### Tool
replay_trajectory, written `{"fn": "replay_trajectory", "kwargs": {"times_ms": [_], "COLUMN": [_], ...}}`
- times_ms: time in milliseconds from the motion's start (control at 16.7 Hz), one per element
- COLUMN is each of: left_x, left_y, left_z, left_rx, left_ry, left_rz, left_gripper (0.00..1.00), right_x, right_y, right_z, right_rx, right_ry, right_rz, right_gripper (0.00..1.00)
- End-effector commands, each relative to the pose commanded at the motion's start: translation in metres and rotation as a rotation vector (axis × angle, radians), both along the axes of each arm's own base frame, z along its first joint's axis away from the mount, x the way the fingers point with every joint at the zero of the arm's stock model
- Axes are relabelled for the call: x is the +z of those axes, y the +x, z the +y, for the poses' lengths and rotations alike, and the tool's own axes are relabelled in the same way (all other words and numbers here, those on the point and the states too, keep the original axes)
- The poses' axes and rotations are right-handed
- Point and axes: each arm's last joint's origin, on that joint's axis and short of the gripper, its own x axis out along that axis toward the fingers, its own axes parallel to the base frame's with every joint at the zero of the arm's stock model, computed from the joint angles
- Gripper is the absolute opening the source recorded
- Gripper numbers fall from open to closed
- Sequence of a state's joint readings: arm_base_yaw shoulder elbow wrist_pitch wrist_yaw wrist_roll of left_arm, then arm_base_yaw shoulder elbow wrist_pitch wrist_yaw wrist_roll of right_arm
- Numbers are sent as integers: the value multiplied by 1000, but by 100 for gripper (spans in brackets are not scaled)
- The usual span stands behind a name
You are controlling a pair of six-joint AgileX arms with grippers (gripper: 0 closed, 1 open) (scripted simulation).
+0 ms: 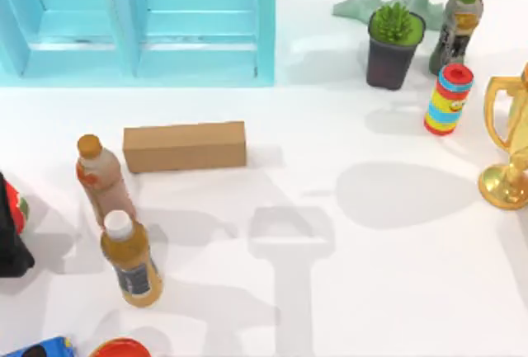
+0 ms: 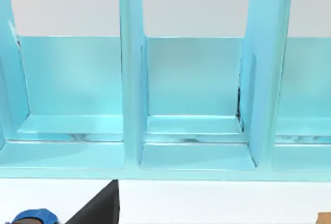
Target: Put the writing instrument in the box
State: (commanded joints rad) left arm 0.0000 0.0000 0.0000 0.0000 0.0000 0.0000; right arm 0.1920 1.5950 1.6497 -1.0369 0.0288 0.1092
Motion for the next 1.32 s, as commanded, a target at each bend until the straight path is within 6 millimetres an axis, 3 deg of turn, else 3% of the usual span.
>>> {"fn": "replay_trajectory", "kwargs": {"times_ms": [120,240,420,600,840,1320], "left_x": [0,0,0,0,0,0], "left_y": [0,0,0,0,0,0], "left_z": [0,0,0,0,0,0], "left_rx": [0,0,0,0,0,0], "left_ry": [0,0,0,0,0,0], "left_rz": [0,0,0,0,0,0], "left_gripper": [100,100,100,100,100,100], "right_x": [1,-11,-45,-84,-119,-125], "right_y": [-3,-11,-32,-59,-82,-76], "right_z": [-62,-119,-196,-251,-280,-274], "right_rx": [-324,-631,-1028,-1310,-1492,-1464], "right_ry": [127,247,414,556,679,670], "right_rz": [1,22,75,144,217,227], "right_gripper": [0,0,0,0,0,0]}}
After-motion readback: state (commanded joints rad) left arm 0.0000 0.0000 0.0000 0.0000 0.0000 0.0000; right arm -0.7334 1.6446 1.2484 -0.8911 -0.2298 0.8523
